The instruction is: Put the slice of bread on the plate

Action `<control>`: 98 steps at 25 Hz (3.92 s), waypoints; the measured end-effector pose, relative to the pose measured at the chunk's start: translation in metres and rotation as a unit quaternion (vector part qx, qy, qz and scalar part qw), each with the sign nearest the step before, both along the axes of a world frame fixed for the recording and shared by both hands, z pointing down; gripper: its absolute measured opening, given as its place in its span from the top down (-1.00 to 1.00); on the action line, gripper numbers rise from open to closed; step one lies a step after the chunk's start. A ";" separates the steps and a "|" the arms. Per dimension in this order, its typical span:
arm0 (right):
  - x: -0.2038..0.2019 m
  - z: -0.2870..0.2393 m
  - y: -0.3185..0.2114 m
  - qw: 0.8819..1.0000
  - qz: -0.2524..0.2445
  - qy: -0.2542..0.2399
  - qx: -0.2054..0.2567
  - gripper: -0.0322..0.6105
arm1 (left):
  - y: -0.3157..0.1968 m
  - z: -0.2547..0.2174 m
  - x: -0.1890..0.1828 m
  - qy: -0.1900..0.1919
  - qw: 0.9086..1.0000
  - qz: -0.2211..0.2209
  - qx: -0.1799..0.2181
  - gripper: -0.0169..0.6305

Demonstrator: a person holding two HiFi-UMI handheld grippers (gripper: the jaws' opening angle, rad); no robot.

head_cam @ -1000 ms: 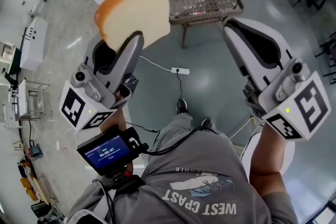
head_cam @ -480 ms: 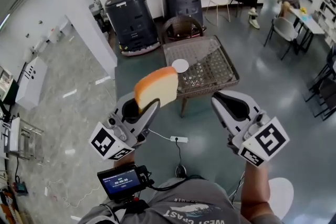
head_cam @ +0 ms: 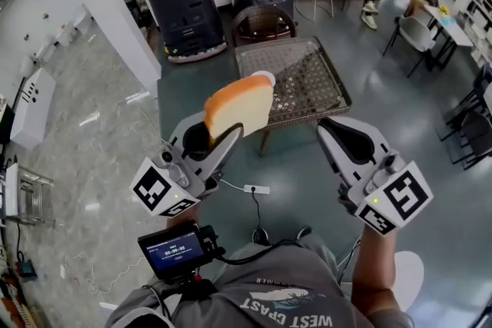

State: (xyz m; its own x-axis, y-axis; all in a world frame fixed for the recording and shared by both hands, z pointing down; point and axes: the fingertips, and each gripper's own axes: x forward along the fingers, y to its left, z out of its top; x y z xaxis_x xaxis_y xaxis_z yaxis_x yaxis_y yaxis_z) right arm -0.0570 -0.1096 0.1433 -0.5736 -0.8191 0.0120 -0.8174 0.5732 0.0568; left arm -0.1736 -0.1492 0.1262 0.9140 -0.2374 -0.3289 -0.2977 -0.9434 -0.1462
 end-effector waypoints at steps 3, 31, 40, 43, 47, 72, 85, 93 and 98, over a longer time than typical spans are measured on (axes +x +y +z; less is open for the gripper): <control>0.000 0.004 -0.009 1.000 -0.002 -0.002 -0.002 0.87 | -0.008 0.007 0.002 -0.001 1.000 0.000 -0.007 0.65; 0.188 0.003 -0.163 0.992 -0.120 -0.029 -0.003 0.87 | -0.138 0.018 0.179 -0.018 0.991 -0.124 -0.042 0.65; 0.190 0.026 -0.203 0.992 -0.120 -0.034 -0.029 0.87 | -0.182 0.032 0.181 -0.040 0.991 -0.121 -0.050 0.65; 0.185 0.025 -0.221 0.994 -0.098 -0.032 -0.031 0.87 | -0.203 0.032 0.170 -0.037 0.993 -0.106 -0.047 0.65; 0.168 0.021 -0.241 0.996 -0.082 -0.024 -0.034 0.87 | -0.229 0.024 0.158 -0.027 0.995 -0.083 -0.042 0.65; 0.147 0.025 -0.336 0.994 -0.103 -0.023 -0.043 0.87 | -0.325 0.039 0.154 -0.025 0.994 -0.093 -0.054 0.65; 0.249 0.042 -0.378 0.982 -0.180 -0.037 -0.051 0.87 | -0.365 0.058 0.253 -0.044 0.981 -0.177 -0.061 0.65; 0.285 0.047 -0.398 0.980 -0.184 -0.056 -0.051 0.87 | -0.386 0.083 0.281 -0.075 0.974 -0.200 -0.080 0.65; 0.273 0.060 -0.414 0.979 -0.187 -0.046 -0.069 0.87 | -0.411 0.099 0.266 -0.080 0.969 -0.219 -0.087 0.65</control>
State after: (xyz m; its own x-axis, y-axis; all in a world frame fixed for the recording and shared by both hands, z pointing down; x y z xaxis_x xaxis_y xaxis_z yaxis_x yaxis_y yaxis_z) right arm 0.2162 -0.5239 0.2029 -0.8366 -0.5463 0.0410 -0.5473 0.8302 -0.1062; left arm 0.0926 -0.5602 0.2249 0.7497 -0.6523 -0.1118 -0.6609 -0.7469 -0.0735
